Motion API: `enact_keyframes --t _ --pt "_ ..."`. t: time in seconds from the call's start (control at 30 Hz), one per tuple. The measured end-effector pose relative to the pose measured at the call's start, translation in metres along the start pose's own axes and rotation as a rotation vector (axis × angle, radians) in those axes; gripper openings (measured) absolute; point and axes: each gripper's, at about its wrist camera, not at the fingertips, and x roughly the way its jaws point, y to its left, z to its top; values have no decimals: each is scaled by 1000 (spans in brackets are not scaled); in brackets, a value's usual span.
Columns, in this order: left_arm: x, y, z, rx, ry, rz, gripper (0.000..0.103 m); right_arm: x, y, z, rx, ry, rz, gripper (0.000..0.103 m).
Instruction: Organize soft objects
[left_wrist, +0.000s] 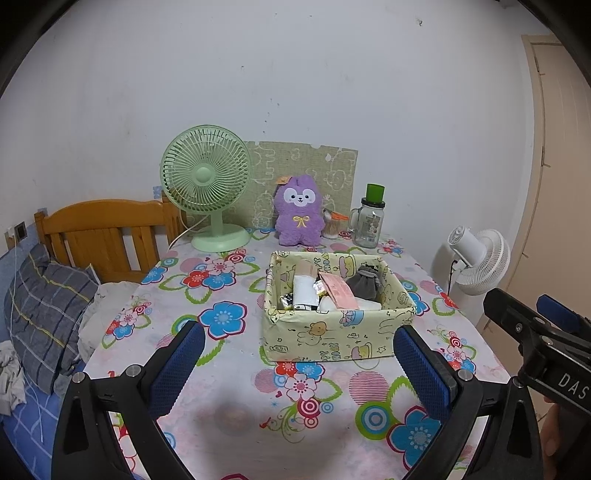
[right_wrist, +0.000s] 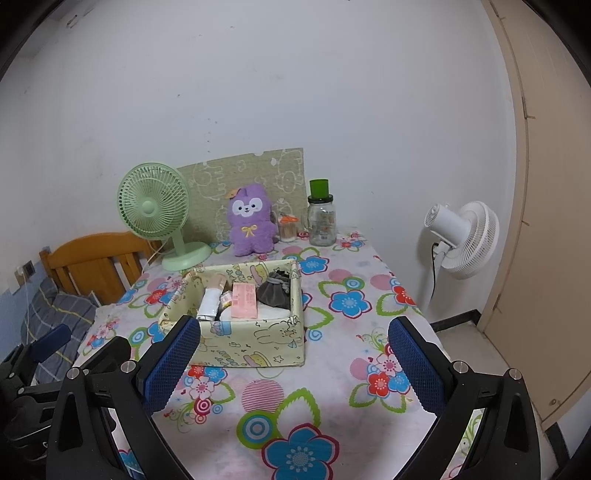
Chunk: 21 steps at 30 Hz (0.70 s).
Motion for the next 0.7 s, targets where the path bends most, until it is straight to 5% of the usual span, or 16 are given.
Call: enact_keyframes --t 0.7 --pt "0 -2 1 0 2 15 103 0 -1 1 4 -7 -4 103"
